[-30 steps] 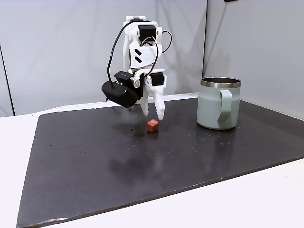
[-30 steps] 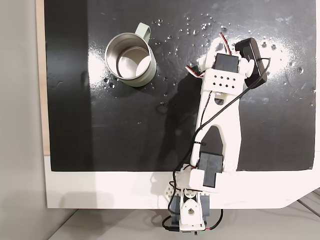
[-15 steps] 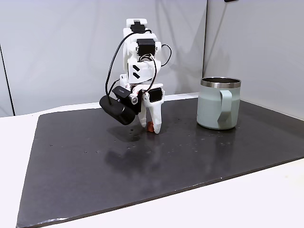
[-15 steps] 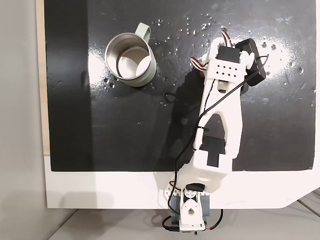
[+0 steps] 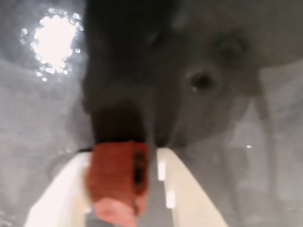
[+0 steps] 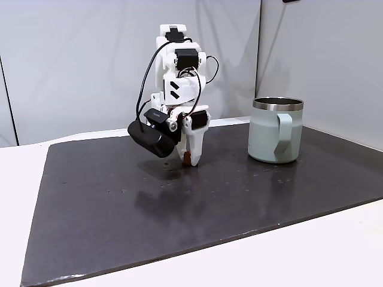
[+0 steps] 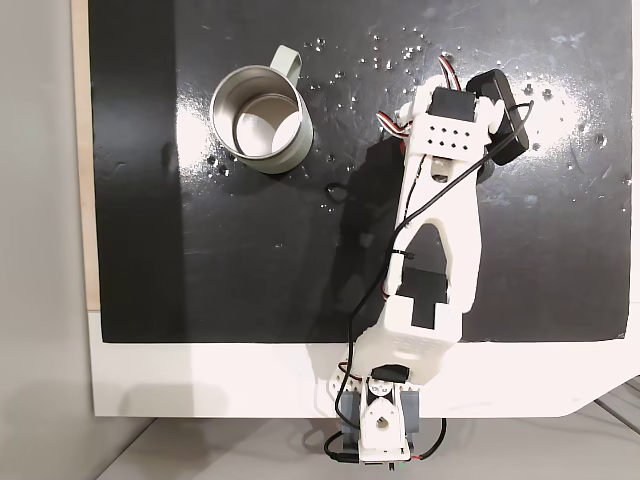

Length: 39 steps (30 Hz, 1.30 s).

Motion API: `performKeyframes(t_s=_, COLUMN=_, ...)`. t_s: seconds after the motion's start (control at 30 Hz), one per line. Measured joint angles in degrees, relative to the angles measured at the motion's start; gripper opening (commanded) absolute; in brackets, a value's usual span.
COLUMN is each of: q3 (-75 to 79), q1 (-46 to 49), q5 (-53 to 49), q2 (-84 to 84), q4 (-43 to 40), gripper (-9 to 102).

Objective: Grasp a cube and put it in the cup.

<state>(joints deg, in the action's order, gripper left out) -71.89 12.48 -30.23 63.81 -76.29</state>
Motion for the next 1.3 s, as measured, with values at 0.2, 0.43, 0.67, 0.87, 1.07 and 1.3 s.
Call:
performKeyframes(t_s=0.2, q3=0.18, q1=0.09, q5=0.00, q2=0.00, q4=0.00, gripper=6)
performKeyframes(t_s=0.43, q3=1.41, q1=0.00, q5=1.49, q2=0.44, q4=-2.90, gripper=6)
performKeyframes(t_s=0.67, q3=1.41, q1=0.09, q5=3.08, q2=10.72, q4=-9.23, gripper=6)
performKeyframes(t_s=0.87, q3=1.41, q1=-1.41, q5=4.04, q2=22.15, q4=-14.77, gripper=6)
performKeyframes(t_s=1.07, q3=1.41, q1=-3.16, q5=4.48, q2=32.70, q4=-17.40, gripper=7)
performKeyframes(t_s=1.3, q3=6.59, q1=-4.66, q5=5.63, q2=34.01, q4=-19.86, gripper=6)
